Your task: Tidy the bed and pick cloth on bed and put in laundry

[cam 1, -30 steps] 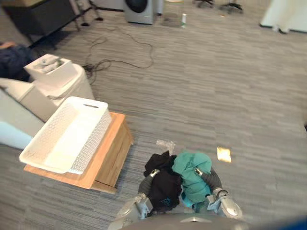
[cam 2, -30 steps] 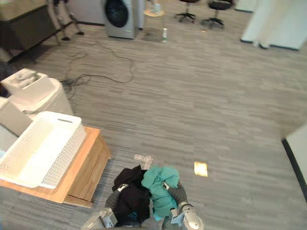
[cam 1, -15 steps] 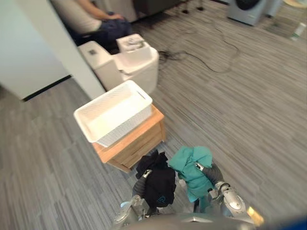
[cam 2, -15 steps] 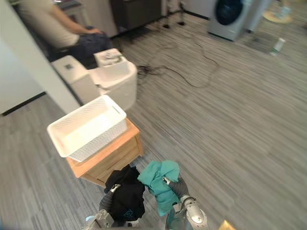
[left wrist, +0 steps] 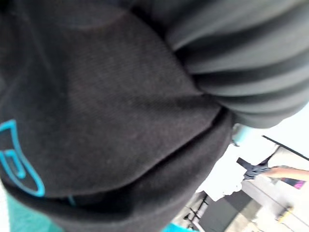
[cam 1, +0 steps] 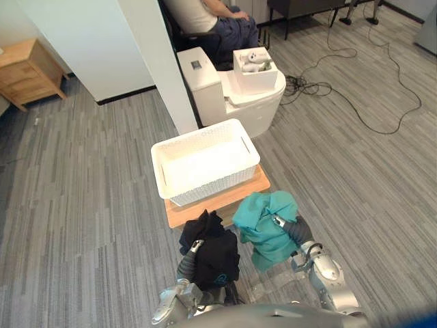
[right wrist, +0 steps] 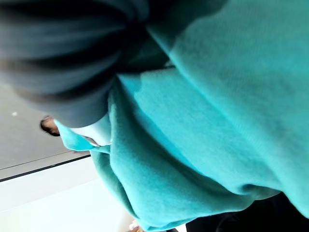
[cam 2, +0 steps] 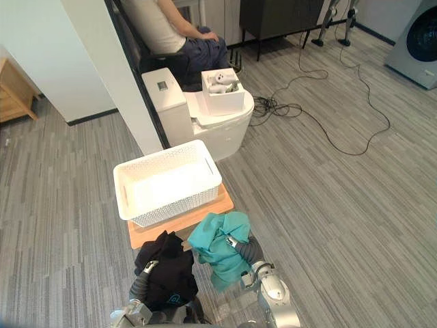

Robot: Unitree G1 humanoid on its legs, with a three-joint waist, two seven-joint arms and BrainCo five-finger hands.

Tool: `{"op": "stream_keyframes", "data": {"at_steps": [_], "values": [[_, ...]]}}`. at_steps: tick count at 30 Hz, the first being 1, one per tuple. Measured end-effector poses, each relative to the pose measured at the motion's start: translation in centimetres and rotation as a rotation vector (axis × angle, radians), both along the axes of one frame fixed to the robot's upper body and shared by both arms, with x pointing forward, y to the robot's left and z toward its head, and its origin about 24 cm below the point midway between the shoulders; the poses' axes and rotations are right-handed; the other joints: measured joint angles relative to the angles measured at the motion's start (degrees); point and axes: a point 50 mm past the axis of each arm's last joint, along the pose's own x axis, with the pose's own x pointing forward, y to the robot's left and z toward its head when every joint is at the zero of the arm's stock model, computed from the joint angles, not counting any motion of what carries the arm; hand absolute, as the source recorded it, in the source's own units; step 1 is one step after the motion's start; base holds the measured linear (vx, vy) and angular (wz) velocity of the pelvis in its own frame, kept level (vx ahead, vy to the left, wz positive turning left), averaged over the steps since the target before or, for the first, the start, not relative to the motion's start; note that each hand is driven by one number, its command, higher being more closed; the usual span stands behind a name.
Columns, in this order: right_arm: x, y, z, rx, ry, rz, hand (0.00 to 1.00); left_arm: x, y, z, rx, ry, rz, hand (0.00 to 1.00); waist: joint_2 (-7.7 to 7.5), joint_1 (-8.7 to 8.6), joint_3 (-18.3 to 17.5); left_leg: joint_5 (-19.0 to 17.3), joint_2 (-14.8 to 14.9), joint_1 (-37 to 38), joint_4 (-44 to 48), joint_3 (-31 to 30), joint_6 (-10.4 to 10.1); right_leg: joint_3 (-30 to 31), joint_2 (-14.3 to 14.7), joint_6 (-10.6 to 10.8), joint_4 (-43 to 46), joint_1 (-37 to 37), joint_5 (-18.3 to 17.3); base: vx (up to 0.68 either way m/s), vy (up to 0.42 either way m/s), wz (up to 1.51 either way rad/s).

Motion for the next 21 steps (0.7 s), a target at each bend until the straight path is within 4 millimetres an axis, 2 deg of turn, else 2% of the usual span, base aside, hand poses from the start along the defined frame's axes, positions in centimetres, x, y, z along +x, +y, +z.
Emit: {"op": "stream_keyframes", "data": {"at_steps": [2, 3, 4, 5, 6, 7, 8, 9, 10, 11, 13, 14, 15, 16, 17, 18, 19, 21], "values": [[-0.4, -0.2, -0.3, -0.008, 0.024, -0.013, 1.00, 0.0, -0.6, 0.3, -0.005, -0.021, -0.032, 1.00, -0.36, -0.45, -0.6, -3.6, -0.2, 0.9, -1.6, 0.3, -0.2, -0.2, -1.3, 1.7, 7.5, -2.1, -5.5, 0.01, -0.005, 0.20], [-0.4, -0.2, -0.5, -0.010, 0.042, -0.027, 1.00, 0.0, -0.7, 0.3, 0.001, -0.022, -0.055, 1.00, -0.87, -0.80, -0.5, -4.7, -1.1, 1.9, -2.2, -0.5, -0.2, 0.2, -3.3, 2.7, 14.2, -4.0, -7.8, 0.00, 0.032, 0.40], [-0.7, -0.3, -0.7, -0.015, 0.059, -0.036, 1.00, -0.1, -1.0, 0.3, -0.001, -0.027, -0.081, 1.00, -1.18, -1.24, -0.6, -4.7, -1.8, 3.0, -3.5, -1.3, -0.1, 1.1, -6.4, 3.0, 27.4, -9.3, -7.9, 0.01, 0.051, 0.42], [-0.9, -0.1, -0.8, -0.015, 0.063, -0.040, 1.00, 0.0, -0.9, 0.5, 0.011, -0.038, -0.097, 1.00, -1.72, -1.40, -0.9, -4.6, -2.6, 3.8, -4.3, -2.0, -0.1, 2.4, -8.2, 2.6, 34.6, -12.3, -6.8, 0.03, 0.073, 0.53], [-1.3, 0.2, -1.0, -0.010, 0.075, -0.054, 1.00, -0.2, -0.6, 0.6, 0.039, -0.045, -0.132, 1.00, -3.00, -1.64, -1.2, -4.4, -3.7, 5.3, -5.2, -3.5, 0.3, 5.9, -10.6, 2.2, 44.8, -16.7, -2.8, 0.10, 0.076, 0.64], [-1.8, 0.5, -1.4, -0.008, 0.093, -0.067, 1.00, -0.2, -0.3, 0.6, 0.056, -0.045, -0.153, 1.00, -3.76, -2.10, -1.1, -4.5, -4.0, 6.4, -5.5, -5.6, 0.6, 8.8, -10.7, 2.2, 50.4, -19.3, -1.6, 0.13, 0.053, 0.75], [-2.0, 0.8, -1.4, -0.001, 0.099, -0.065, 1.00, -0.3, -0.1, 0.6, 0.064, -0.039, -0.161, 1.00, -4.34, -2.67, -1.4, -4.6, -3.9, 6.9, -5.7, -7.0, 0.6, 9.3, -10.6, 1.5, 51.4, -20.0, -2.9, 0.18, 0.006, 0.92], [-2.0, 1.3, -1.4, 0.010, 0.098, -0.062, 1.00, -0.4, 0.2, 0.6, 0.079, -0.037, -0.172, 1.00, -4.78, -3.20, -1.7, -4.7, -3.1, 7.4, -5.8, -9.1, 0.6, 9.7, -9.2, 0.6, 50.8, -21.4, -5.4, 0.18, -0.029, 0.96], [-1.9, 1.4, -1.1, 0.018, 0.086, -0.067, 1.00, -0.2, 0.3, 0.6, 0.083, -0.041, -0.183, 1.00, -4.30, -3.63, -1.7, -4.7, -1.9, 7.5, -6.0, -11.4, 0.6, 9.6, -7.2, -0.3, 47.4, -22.7, -6.8, 0.18, -0.039, 0.94], [-1.8, 1.4, -1.0, 0.020, 0.075, -0.070, 1.00, -0.1, 0.2, 0.7, 0.082, -0.043, -0.185, 1.00, -4.00, -3.81, -1.7, -4.6, -1.4, 7.6, -6.1, -12.5, 0.6, 9.7, -6.1, -0.5, 44.9, -23.4, -6.9, 0.20, -0.059, 0.96], [-1.5, 1.4, -0.4, 0.023, 0.039, -0.084, 1.00, 0.8, -0.1, 0.8, 0.073, -0.048, -0.217, 1.00, -2.53, -4.86, -1.9, -3.8, 0.8, 7.5, -6.4, -16.7, -1.0, 11.3, -0.9, -0.2, 29.0, -24.8, -6.1, 0.24, -0.113, 1.01], [-1.4, 1.3, -0.3, 0.024, 0.036, -0.093, 1.00, 1.1, -0.2, 0.9, 0.070, -0.050, -0.227, 1.00, -2.31, -5.17, -2.0, -3.6, 1.2, 7.5, -6.4, -18.1, -1.2, 12.4, 0.5, 0.1, 23.7, -24.7, -5.0, 0.27, -0.174, 1.08], [-1.3, 1.3, -0.1, 0.025, 0.028, -0.104, 1.00, 1.7, -0.4, 1.1, 0.066, -0.059, -0.246, 1.00, -2.25, -5.52, -1.9, -3.7, 1.6, 7.5, -6.7, -20.3, -2.2, 14.7, 2.5, 0.1, 13.9, -24.7, -1.3, 0.30, -0.225, 1.01], [-1.1, 1.3, 0.0, 0.027, 0.023, -0.115, 1.00, 1.7, -0.5, 1.0, 0.067, -0.054, -0.256, 1.00, -3.00, -5.86, -2.1, -4.2, 1.2, 7.6, -6.6, -21.6, -3.3, 16.3, 3.2, 0.9, 6.6, -24.5, 3.5, 0.29, -0.251, 0.93], [-1.1, 1.3, 0.0, 0.034, 0.024, -0.120, 1.00, 1.6, -0.4, 1.0, 0.075, -0.051, -0.264, 1.00, -3.69, -5.94, -2.4, -4.6, 0.6, 7.9, -6.5, -22.0, -4.0, 16.5, 2.9, 0.7, 4.4, -24.4, 5.7, 0.30, -0.309, 0.68], [-1.1, 1.4, 0.0, 0.040, 0.027, -0.130, 1.00, 1.4, -0.1, 0.9, 0.098, -0.040, -0.284, 1.00, -5.31, -6.15, -2.9, -5.5, -0.3, 8.9, -6.6, -22.7, -5.3, 17.7, 1.9, -0.9, 4.6, -24.1, 11.5, 0.30, -0.321, 0.47], [-1.0, 0.9, 0.0, 0.032, 0.024, -0.151, 1.00, 1.1, -0.9, 0.5, 0.091, -0.017, -0.314, 1.00, -3.05, -6.13, -2.2, -6.1, 1.3, 10.6, -6.7, -22.1, -6.4, 17.1, 3.3, -2.6, 7.0, -23.4, 11.4, 0.35, -0.346, 0.40], [-0.4, -0.1, 0.3, 0.029, 0.007, -0.182, 1.00, 0.9, -2.1, 0.6, 0.082, -0.033, -0.357, 1.00, 0.32, -6.25, -2.2, -6.9, 4.1, 10.7, -6.7, -19.7, -7.6, 15.1, 5.4, -3.8, 6.3, -22.4, 9.6, 0.26, -0.211, 0.24]]}}
